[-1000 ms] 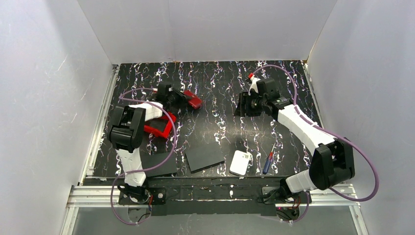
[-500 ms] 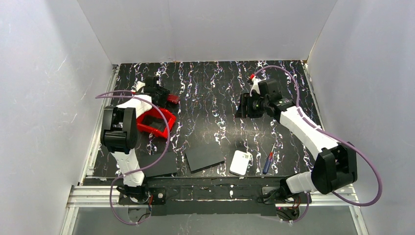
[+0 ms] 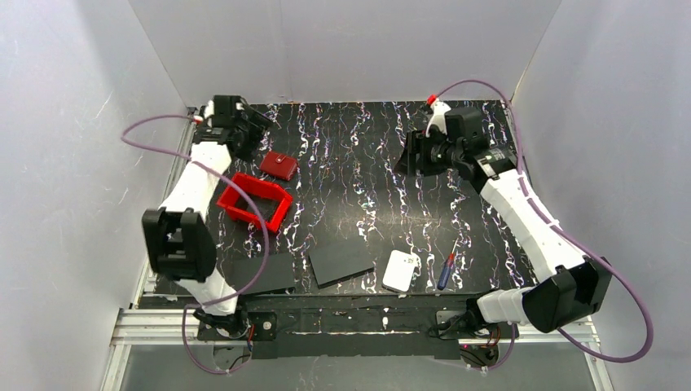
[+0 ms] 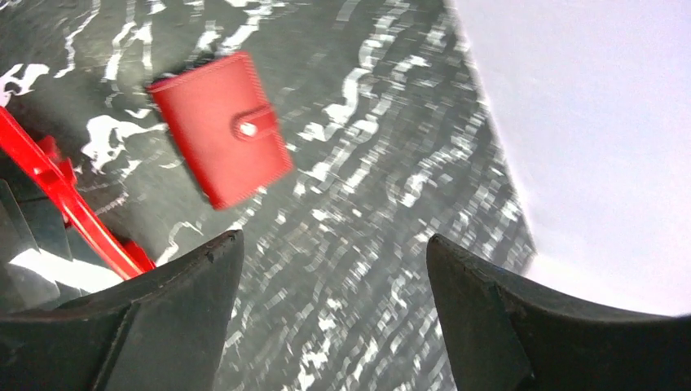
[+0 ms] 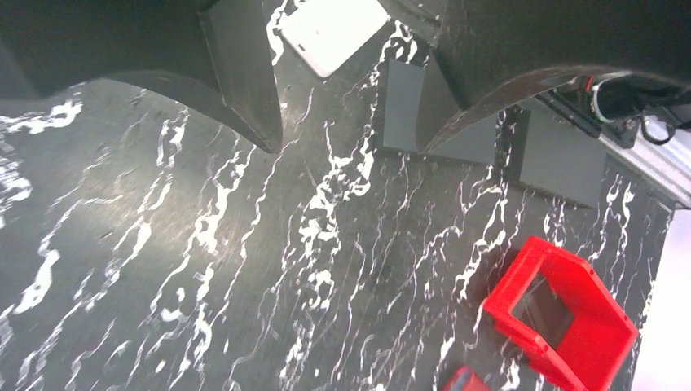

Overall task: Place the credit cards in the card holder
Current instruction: Move the card holder to the center of the board, then reset both arms

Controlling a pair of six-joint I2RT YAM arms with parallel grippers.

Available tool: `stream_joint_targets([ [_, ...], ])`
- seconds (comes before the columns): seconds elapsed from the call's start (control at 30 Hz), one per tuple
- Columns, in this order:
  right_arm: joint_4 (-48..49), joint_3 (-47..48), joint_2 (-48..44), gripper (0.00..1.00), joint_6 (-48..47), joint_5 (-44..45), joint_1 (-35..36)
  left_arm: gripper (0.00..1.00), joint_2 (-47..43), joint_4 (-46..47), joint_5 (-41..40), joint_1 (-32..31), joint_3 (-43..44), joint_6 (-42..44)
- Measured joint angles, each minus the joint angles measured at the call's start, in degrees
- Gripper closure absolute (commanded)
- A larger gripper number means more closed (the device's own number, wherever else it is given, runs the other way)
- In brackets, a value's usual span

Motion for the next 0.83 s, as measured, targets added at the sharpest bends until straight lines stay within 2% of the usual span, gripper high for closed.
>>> stream_joint_targets([
  [0.07, -2.45, 3.88, -0.29, 0.03, -0.99, 1.40, 0.00, 0.19, -4.84, -1.93, 3.15, 0.44, 2.19, 2.23],
  [0.13, -4.87, 8.33, -1.01, 0.02, -2.25, 3.45, 0.00, 0.18, -9.92, -2.78, 7.54, 0.90, 5.03, 5.35],
  [0.2, -6.34, 12.08, -2.40, 0.02, -3.72, 5.50, 0.00, 0.09, -15.31, -2.09, 13.08, 1.33, 7.52, 9.44],
  [0.27, -7.09, 15.50, -4.72, 0.02, -4.95, 8.29, 0.00, 0.04, -21.05, -0.29, 18.02, 1.60, 8.69, 13.67],
  [0.43, -6.96, 22.56, -12.07, 0.02, -7.17, 17.40, 0.00, 0.02, -31.80, 3.34, 28.34, 1.68, 11.32, 21.38],
  [0.63, -5.96, 27.47, -19.28, 0.02, -8.71, 29.21, 0.00, 0.02, -33.04, 6.08, 39.62, 1.62, 18.25, 26.24],
  [0.83, -4.97, 27.42, -21.91, 0.02, -10.08, 36.06, 0.00, 0.02, -30.46, -2.89, 39.53, -1.41, 27.47, 34.49],
])
